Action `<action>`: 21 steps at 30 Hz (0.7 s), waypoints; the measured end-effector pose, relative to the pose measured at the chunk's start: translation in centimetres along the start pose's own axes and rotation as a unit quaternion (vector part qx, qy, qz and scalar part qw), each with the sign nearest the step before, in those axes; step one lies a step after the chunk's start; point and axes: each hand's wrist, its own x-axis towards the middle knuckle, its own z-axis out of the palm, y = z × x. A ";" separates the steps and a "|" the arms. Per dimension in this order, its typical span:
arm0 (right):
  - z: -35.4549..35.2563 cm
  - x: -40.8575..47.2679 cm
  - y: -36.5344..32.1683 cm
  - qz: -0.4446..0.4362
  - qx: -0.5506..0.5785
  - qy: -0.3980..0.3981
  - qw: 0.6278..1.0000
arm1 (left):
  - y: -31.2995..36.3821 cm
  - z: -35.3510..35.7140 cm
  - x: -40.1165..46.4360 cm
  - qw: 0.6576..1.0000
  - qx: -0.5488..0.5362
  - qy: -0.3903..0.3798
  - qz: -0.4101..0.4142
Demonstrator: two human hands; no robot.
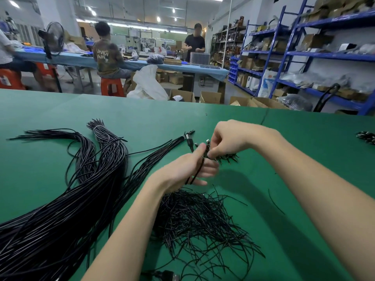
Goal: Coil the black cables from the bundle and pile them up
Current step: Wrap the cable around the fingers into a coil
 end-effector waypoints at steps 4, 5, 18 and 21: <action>2.1 -0.6 -1.3 0.014 0.128 0.129 0.983 | -0.3 -0.7 0.8 0.988 -0.086 0.107 0.072; 3.1 -0.8 -1.5 0.015 0.213 0.143 0.966 | -0.2 -0.9 1.0 0.981 -0.135 0.107 0.085; 13.5 -4.5 -0.4 -0.066 0.790 -0.154 0.590 | 2.0 -2.9 -1.2 0.838 -0.493 -0.043 0.229; 13.0 -4.2 -0.2 -0.047 0.743 -0.157 0.649 | 2.1 -2.7 -1.3 0.835 -0.495 -0.061 0.230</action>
